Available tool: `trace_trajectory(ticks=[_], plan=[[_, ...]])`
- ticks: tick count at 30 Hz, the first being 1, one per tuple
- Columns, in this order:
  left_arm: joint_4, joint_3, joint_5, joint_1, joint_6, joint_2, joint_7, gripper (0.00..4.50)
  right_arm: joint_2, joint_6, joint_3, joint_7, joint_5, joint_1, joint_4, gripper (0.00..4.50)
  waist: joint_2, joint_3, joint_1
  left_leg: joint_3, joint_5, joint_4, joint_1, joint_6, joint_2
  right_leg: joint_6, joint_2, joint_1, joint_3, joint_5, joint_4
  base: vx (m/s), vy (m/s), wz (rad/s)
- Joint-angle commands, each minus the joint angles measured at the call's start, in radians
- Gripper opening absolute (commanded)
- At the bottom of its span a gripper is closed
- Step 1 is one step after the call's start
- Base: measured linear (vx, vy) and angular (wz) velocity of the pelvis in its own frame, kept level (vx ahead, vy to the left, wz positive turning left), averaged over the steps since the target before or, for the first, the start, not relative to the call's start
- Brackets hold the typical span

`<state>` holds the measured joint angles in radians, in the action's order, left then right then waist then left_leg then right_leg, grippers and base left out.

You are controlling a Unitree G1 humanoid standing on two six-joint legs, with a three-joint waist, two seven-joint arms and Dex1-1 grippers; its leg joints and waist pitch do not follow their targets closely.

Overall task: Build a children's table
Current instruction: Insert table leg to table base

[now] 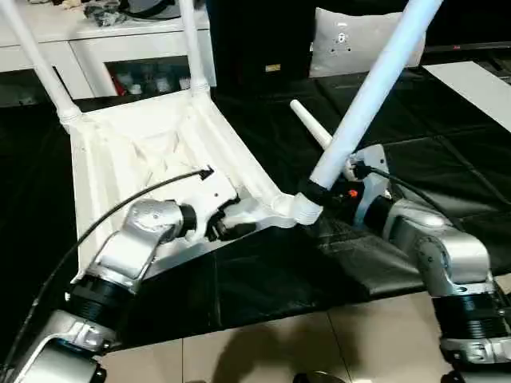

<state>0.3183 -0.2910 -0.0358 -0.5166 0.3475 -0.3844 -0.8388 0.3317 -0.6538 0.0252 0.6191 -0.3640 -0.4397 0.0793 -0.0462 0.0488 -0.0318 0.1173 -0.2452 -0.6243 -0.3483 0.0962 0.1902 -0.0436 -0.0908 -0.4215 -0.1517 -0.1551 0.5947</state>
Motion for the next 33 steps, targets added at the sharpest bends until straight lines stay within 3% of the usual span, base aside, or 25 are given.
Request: trace_trajectory(ticks=[1, 11, 25, 26, 33], plan=[[0.042, -0.003, 0.008, -0.024, 0.009, 0.005, 0.007, 3.13, 0.011, 0.01, 0.014, 0.007, -0.012, -0.021, -0.027, 1.87, 0.007, -0.072, 0.0, 0.019, 0.027, 0.066, -0.019, -0.086, 0.014, -0.097, -0.051, 0.088, 0.059, -0.274, -0.076, 0.0, 0.0, 0.0], [0.065, 0.007, 0.003, -0.018, 0.026, 0.034, 0.019, 2.3, 0.002, 0.01, 0.0, 0.001, -0.006, -0.008, -0.029, 1.87, 0.006, -0.075, 0.0, 0.016, 0.039, 0.065, -0.021, -0.094, 0.018, -0.12, -0.053, 0.089, 0.058, -0.239, -0.071, 0.0, 0.0, 0.0], [0.123, -0.008, 0.036, -0.008, -0.02, 0.033, 0.028, 1.36, -0.001, 0.004, -0.008, 0.0, -0.002, -0.005, -0.031, 1.87, 0.006, -0.075, 0.001, 0.016, 0.028, 0.065, -0.021, -0.092, 0.016, -0.1, -0.052, 0.089, 0.056, -0.269, -0.076, 0.0, 0.0, 0.0], [0.126, -0.01, 0.036, -0.006, -0.023, 0.029, 0.026, 1.11, -0.002, 0.004, -0.009, 0.0, -0.002, -0.006, -0.03, 1.87, 0.0, -0.075, 0.0, 0.015, 0.028, 0.065, -0.02, -0.091, 0.017, -0.101, -0.052, 0.089, 0.056, -0.267, -0.076, 0.0, 0.0, 0.0], [0.142, -0.025, 0.058, 0.002, -0.038, 0.017, 0.014, 0.7, 0.003, 0.006, -0.032, 0.015, 0.008, -0.017, -0.023, 1.87, 0.007, -0.073, 0.002, 0.016, 0.013, 0.067, -0.02, -0.087, 0.017, -0.094, -0.052, 0.089, 0.055, -0.288, -0.079, 0.0, 0.0, 0.0]])
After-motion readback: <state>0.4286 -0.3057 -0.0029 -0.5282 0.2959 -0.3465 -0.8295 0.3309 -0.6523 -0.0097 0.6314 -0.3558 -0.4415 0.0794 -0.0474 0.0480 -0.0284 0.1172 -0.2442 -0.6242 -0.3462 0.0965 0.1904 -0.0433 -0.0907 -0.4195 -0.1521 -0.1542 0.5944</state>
